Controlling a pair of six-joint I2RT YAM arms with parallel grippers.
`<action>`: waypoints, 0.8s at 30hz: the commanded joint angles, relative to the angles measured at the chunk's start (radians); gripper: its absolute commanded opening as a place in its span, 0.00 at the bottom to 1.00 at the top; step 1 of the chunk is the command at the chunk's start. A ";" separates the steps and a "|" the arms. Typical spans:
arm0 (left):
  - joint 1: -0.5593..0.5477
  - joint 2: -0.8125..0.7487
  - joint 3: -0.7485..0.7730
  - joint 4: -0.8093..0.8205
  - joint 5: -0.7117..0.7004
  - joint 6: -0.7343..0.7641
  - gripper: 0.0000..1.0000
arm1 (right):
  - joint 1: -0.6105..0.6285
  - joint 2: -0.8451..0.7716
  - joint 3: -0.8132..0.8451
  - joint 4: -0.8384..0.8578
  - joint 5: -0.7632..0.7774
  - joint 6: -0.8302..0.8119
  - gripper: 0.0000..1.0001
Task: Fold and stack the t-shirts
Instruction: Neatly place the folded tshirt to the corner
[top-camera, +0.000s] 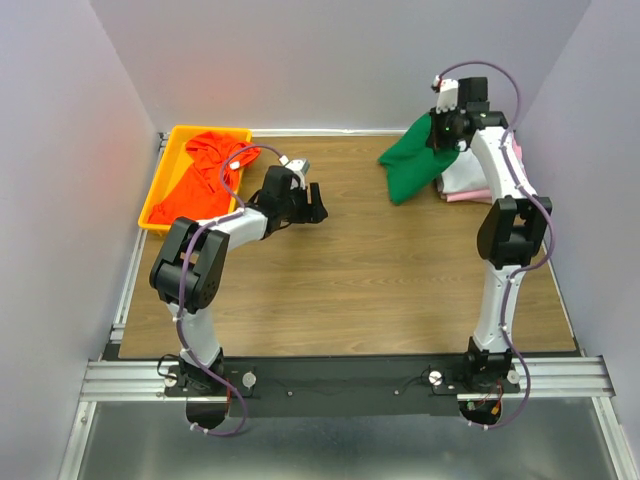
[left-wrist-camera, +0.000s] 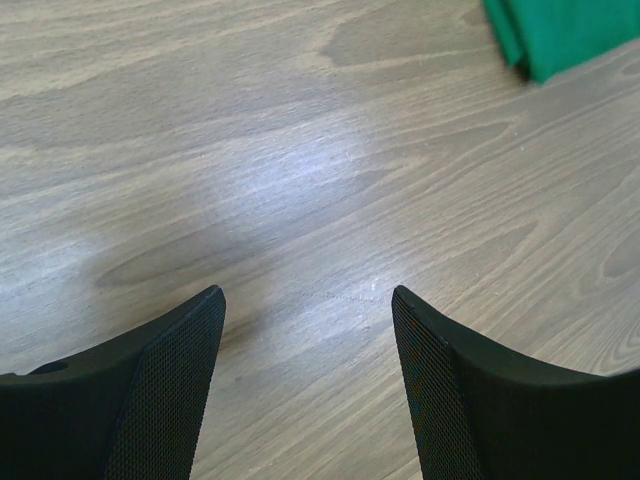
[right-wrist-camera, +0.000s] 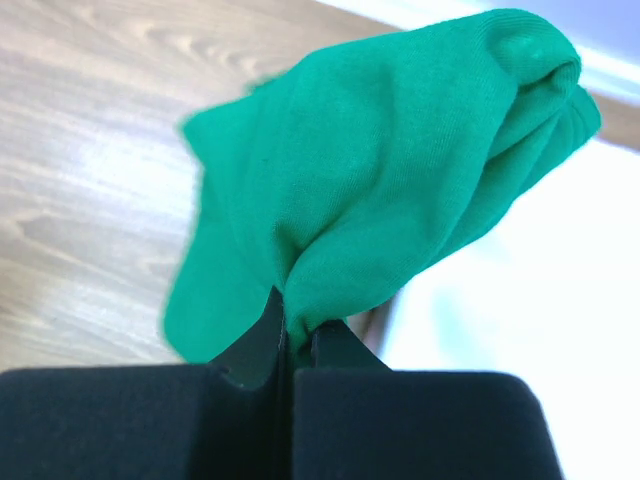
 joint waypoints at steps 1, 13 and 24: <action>0.002 -0.023 -0.014 0.017 -0.013 0.004 0.75 | -0.015 -0.009 0.092 -0.063 0.045 -0.039 0.00; 0.002 0.000 -0.034 0.032 -0.010 -0.001 0.75 | -0.034 -0.047 0.219 -0.132 0.045 -0.045 0.00; 0.002 -0.015 -0.069 0.035 -0.014 0.007 0.75 | -0.099 -0.046 0.297 -0.139 0.009 -0.071 0.00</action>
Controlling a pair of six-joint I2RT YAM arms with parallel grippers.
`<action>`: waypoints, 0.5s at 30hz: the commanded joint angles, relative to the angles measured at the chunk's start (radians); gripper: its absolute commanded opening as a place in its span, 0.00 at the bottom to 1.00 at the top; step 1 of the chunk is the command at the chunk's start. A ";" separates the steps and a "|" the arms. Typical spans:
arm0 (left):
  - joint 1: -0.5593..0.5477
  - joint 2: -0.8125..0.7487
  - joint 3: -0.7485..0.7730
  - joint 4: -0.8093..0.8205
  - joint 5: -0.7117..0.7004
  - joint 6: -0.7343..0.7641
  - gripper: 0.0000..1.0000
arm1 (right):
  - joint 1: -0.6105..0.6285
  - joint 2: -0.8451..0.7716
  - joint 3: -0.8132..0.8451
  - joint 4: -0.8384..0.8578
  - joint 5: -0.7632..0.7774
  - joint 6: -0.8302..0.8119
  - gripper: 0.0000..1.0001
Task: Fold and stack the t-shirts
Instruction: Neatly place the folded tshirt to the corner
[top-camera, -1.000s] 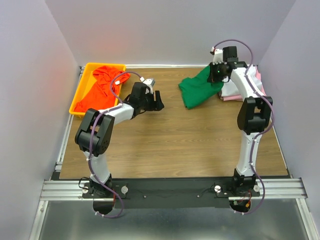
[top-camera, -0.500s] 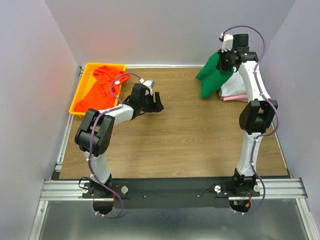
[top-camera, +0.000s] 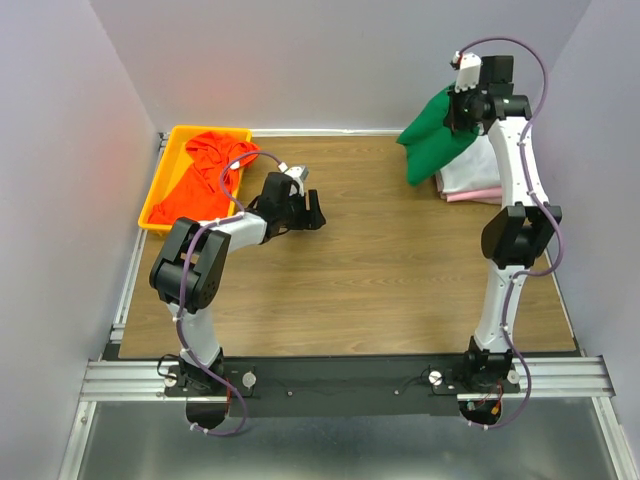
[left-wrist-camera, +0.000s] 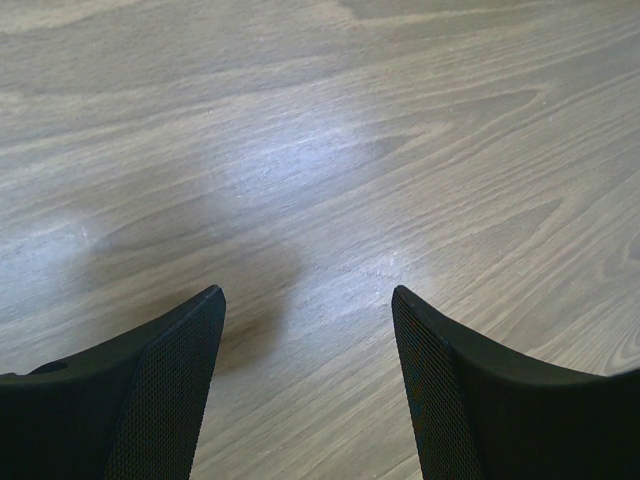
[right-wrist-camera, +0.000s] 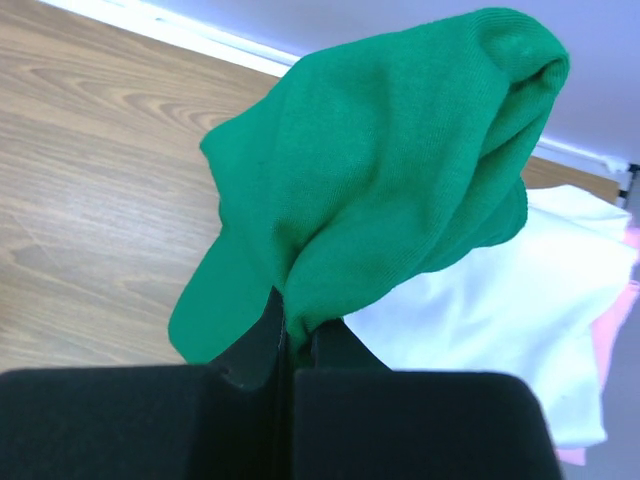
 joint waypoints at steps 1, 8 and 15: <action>0.002 -0.017 -0.021 0.019 -0.016 0.008 0.75 | -0.058 -0.043 0.050 -0.005 -0.028 -0.030 0.01; 0.002 0.000 -0.020 0.016 -0.017 0.006 0.75 | -0.122 -0.056 0.039 -0.005 -0.084 -0.039 0.00; 0.002 0.003 -0.018 0.016 -0.013 0.003 0.75 | -0.179 -0.034 0.053 -0.004 -0.133 -0.053 0.00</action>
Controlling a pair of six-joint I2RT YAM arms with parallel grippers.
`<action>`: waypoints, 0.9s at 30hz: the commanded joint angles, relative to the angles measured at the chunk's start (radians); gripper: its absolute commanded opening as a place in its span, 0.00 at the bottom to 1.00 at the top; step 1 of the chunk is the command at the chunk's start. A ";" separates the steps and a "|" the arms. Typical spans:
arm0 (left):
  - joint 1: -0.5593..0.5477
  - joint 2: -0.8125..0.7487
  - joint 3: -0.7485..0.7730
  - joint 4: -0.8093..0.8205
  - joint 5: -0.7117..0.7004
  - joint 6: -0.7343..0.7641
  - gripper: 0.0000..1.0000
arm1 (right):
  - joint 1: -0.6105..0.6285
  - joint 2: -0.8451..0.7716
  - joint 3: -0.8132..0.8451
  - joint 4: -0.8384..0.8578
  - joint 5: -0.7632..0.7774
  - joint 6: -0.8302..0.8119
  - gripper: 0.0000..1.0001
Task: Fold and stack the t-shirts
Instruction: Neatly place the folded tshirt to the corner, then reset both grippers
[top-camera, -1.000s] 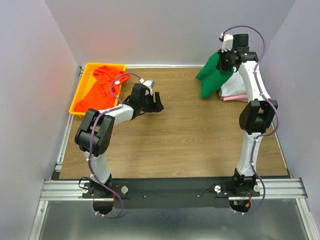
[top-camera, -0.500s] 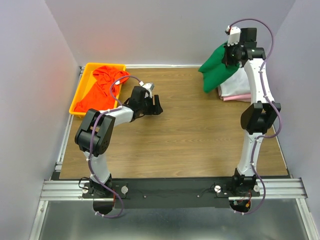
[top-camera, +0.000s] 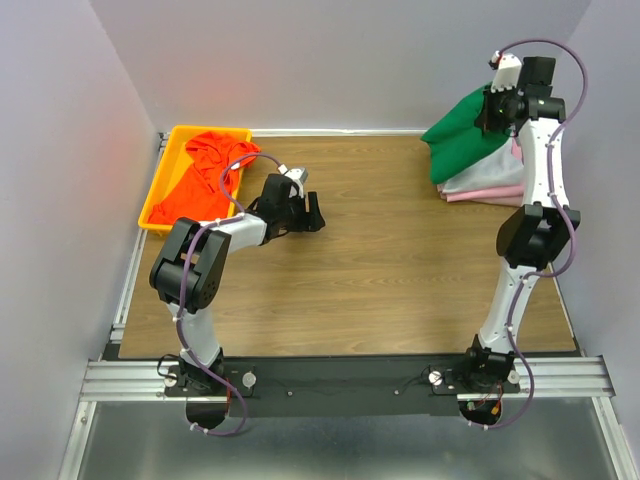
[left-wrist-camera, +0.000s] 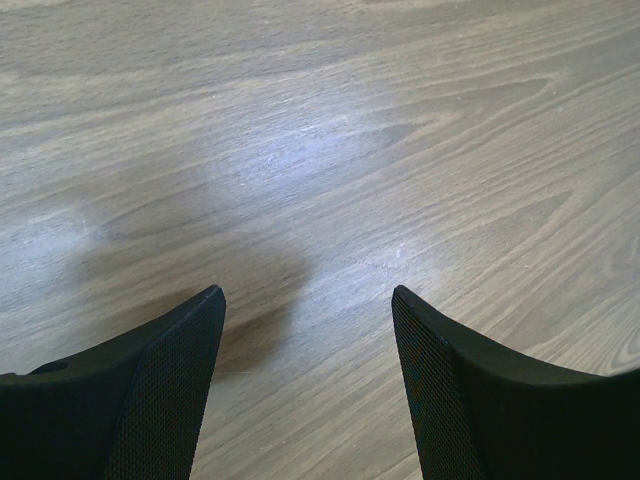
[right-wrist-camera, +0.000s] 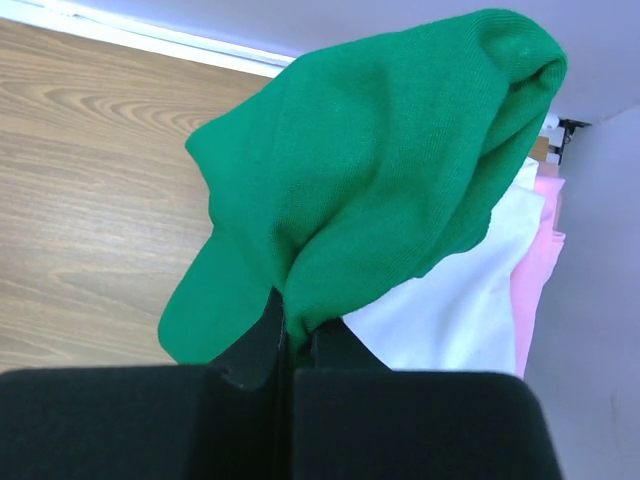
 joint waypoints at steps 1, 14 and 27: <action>0.002 0.002 -0.002 0.013 -0.014 0.002 0.75 | -0.032 -0.017 0.043 0.009 -0.061 -0.024 0.00; -0.015 -0.139 -0.031 -0.040 -0.016 0.022 0.75 | -0.066 0.081 0.027 0.085 0.309 0.030 1.00; -0.040 -0.435 -0.076 -0.070 -0.083 0.014 0.75 | -0.066 -0.195 -0.392 0.259 0.297 0.162 1.00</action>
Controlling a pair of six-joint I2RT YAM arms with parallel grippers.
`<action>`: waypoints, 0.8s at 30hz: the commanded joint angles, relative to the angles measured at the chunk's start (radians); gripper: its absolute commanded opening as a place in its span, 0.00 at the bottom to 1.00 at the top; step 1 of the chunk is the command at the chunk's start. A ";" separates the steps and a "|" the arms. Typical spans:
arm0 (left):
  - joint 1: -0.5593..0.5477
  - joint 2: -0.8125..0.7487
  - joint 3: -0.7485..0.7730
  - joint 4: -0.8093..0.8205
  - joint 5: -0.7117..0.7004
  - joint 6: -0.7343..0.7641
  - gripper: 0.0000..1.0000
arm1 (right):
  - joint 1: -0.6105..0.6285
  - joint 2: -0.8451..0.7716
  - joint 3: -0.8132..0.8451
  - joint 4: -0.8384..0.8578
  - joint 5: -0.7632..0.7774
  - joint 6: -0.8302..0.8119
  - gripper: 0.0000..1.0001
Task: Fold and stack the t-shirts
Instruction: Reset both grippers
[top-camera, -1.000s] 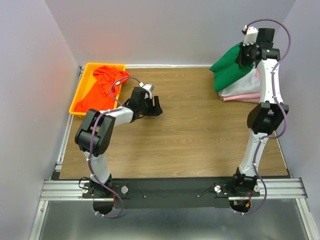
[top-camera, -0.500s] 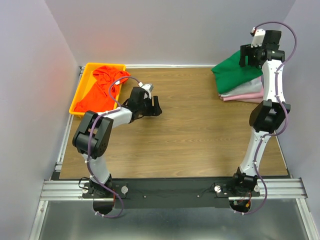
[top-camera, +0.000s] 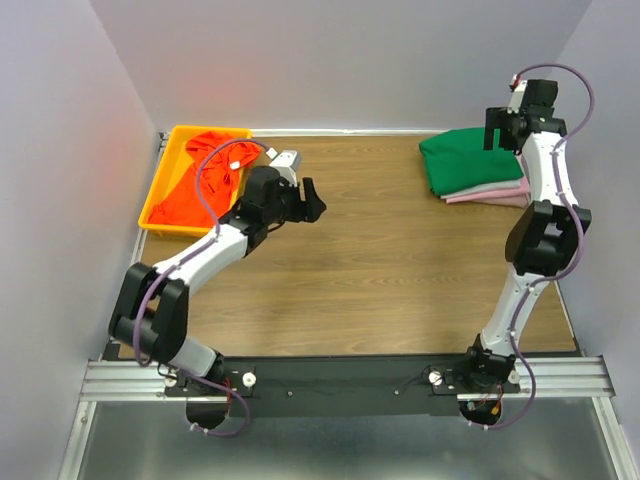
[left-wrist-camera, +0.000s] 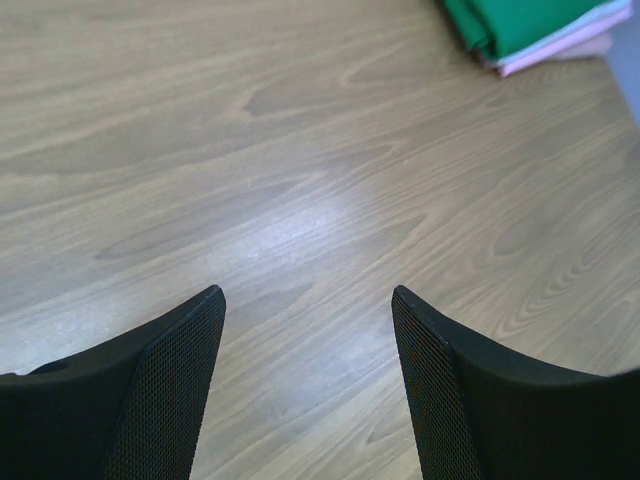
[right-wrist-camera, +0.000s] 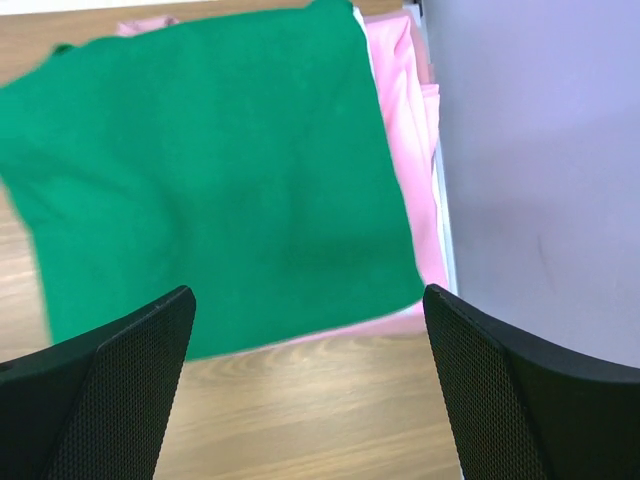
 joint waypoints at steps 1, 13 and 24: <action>-0.005 -0.126 -0.018 -0.022 -0.068 0.002 0.75 | -0.005 -0.148 -0.125 0.094 -0.039 0.096 1.00; -0.011 -0.405 -0.043 -0.101 -0.152 0.010 0.75 | 0.176 -0.660 -0.860 0.379 -0.243 0.322 1.00; -0.013 -0.540 0.001 -0.261 -0.187 0.088 0.75 | 0.302 -1.140 -1.283 0.404 -0.360 0.475 1.00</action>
